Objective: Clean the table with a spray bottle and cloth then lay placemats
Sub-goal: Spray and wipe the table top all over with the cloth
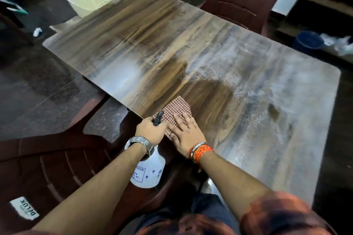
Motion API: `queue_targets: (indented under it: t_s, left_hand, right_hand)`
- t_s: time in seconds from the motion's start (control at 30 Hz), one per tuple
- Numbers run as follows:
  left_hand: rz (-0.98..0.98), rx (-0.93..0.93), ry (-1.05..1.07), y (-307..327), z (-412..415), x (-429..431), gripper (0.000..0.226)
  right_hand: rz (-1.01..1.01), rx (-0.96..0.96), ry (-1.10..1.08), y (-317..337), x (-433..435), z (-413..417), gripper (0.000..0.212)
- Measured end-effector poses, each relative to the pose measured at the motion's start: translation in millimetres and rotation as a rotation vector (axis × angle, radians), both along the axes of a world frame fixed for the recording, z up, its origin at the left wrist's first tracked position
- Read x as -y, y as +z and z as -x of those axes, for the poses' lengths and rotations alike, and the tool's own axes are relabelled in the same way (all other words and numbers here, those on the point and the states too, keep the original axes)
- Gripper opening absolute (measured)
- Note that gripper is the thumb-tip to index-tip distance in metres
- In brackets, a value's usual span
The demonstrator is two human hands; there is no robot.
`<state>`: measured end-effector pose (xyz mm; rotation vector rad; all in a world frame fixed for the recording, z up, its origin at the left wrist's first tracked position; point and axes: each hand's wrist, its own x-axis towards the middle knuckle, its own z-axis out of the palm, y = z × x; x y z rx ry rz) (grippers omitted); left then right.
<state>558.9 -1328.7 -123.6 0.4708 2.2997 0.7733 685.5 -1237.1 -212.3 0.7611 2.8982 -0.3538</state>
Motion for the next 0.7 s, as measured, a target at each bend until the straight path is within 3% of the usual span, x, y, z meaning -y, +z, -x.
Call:
queue_targets:
  t_s: [0.1, 0.27, 0.33, 0.4, 0.57, 0.7]
  left_hand:
    - [-0.014, 0.000, -0.022, 2, -9, 1, 0.031]
    - [-0.024, 0.027, -0.029, 7, -33, 14, 0.038]
    - [-0.027, 0.036, -0.036, 8, -45, 20, 0.036]
    - [-0.024, 0.040, -0.046, 7, -59, 26, 0.037]
    - [-0.003, 0.007, -0.137, 12, -107, 37, 0.034]
    - [-0.010, 0.008, -0.170, 16, -146, 46, 0.032]
  right_hand:
    - [-0.036, -0.017, -0.104, -5, -10, -40, 0.052]
    - [0.006, 0.023, -0.807, -7, -36, -136, 0.057]
    - [0.047, 0.018, -0.994, -5, -25, -148, 0.055]
    - [0.021, 0.004, -0.970, -2, -5, -140, 0.057]
    - [0.041, 0.035, -0.469, 3, 44, -141, 0.066]
    - [0.014, 0.022, -0.492, 0, 52, -194, 0.063]
